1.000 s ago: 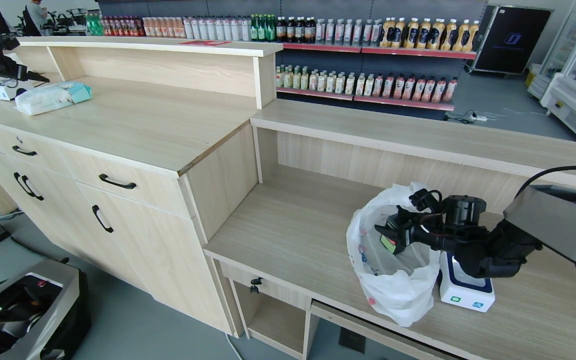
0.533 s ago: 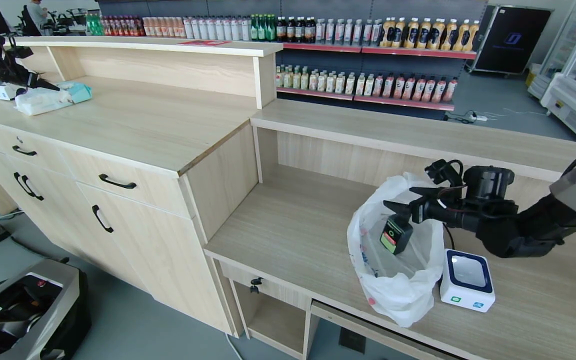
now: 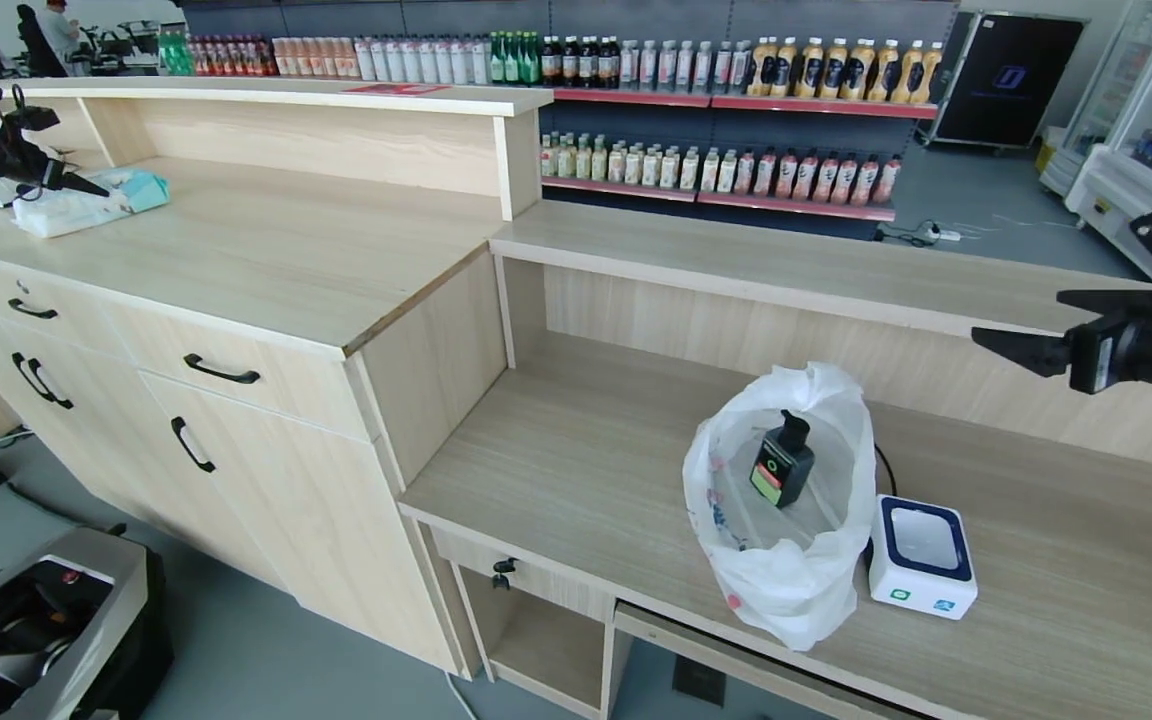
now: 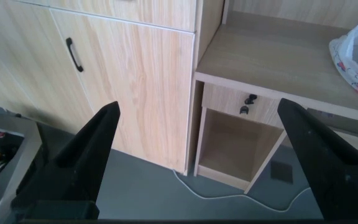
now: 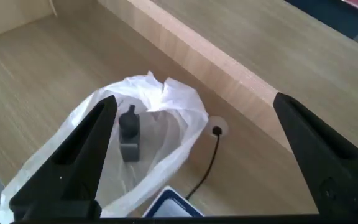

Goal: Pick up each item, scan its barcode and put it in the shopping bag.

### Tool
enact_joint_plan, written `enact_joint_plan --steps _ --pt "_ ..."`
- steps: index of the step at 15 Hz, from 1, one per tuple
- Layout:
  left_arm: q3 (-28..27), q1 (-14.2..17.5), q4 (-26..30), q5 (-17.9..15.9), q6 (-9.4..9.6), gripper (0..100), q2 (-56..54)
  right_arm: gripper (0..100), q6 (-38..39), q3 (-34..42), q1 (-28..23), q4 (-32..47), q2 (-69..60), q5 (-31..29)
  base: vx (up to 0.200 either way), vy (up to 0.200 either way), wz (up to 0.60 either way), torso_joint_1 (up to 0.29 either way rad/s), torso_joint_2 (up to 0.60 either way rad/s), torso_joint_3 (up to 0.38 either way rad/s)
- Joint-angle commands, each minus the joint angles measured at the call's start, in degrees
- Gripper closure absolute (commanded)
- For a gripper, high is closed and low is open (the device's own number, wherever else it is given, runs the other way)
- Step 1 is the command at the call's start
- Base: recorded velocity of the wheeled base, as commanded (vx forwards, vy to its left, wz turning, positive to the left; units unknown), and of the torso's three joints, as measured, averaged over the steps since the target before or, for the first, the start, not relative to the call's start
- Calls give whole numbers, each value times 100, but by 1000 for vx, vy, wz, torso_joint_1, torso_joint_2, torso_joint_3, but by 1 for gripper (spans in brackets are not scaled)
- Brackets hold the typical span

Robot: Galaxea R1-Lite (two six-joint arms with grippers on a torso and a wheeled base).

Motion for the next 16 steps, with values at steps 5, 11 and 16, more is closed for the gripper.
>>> enact_joint_plan --steps 5,11,16 --pt "0 -2 0 -5 -1 0 6 0 885 -3582 -710 4622 64 -2192 0 0 -600 6 6 0" --pt "0 -2 0 3 -1 0 6 0 1017 -3011 -1325 4631 1198 -2157 0 0 -200 0 1 -1" --pt "0 -2 0 -5 -1 0 6 0 990 -2352 -1299 3883 1690 -1234 0 0 0 0 0 0"
